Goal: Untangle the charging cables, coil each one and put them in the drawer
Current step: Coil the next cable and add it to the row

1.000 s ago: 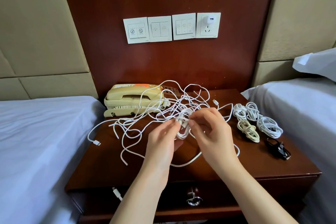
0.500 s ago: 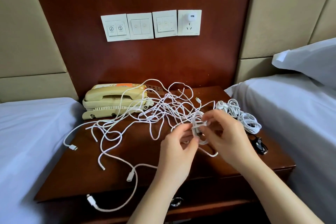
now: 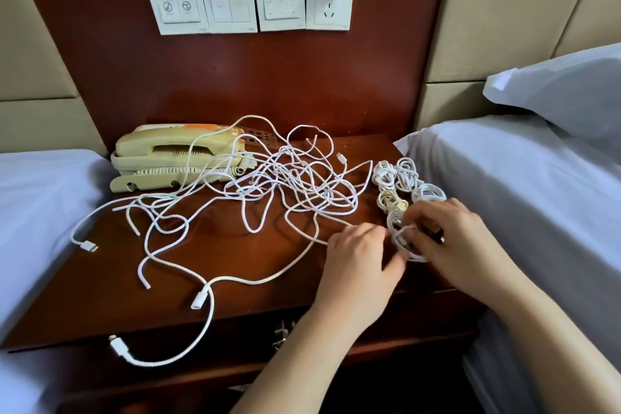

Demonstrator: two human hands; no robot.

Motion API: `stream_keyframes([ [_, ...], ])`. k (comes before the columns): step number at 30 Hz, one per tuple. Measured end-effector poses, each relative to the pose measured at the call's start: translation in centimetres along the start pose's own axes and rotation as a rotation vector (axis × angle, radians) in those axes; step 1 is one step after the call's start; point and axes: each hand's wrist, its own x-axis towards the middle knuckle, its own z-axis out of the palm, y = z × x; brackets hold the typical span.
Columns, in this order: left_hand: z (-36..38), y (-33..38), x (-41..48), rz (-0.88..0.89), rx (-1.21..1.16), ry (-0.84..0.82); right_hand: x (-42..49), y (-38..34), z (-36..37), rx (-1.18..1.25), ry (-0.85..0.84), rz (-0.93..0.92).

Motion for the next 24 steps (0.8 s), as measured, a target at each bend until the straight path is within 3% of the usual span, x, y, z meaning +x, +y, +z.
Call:
stream_keyframes([
  [6,0.6,0.2,-0.1,0.028,0.124,-0.066,-0.4,1.2,0.1,-0.120,-0.068,0.013],
  [10,1.0,0.6,0.2,0.006,0.101,-0.042,-0.4,1.5,0.3,-0.034,-0.102,0.036],
  [18,1.5,1.0,0.5,0.043,0.115,-0.057,-0.4,1.5,0.4,0.112,-0.012,0.149],
  [24,0.1,0.4,0.4,0.065,0.119,-0.047,-0.1,1.2,0.8,-0.052,0.124,0.027],
])
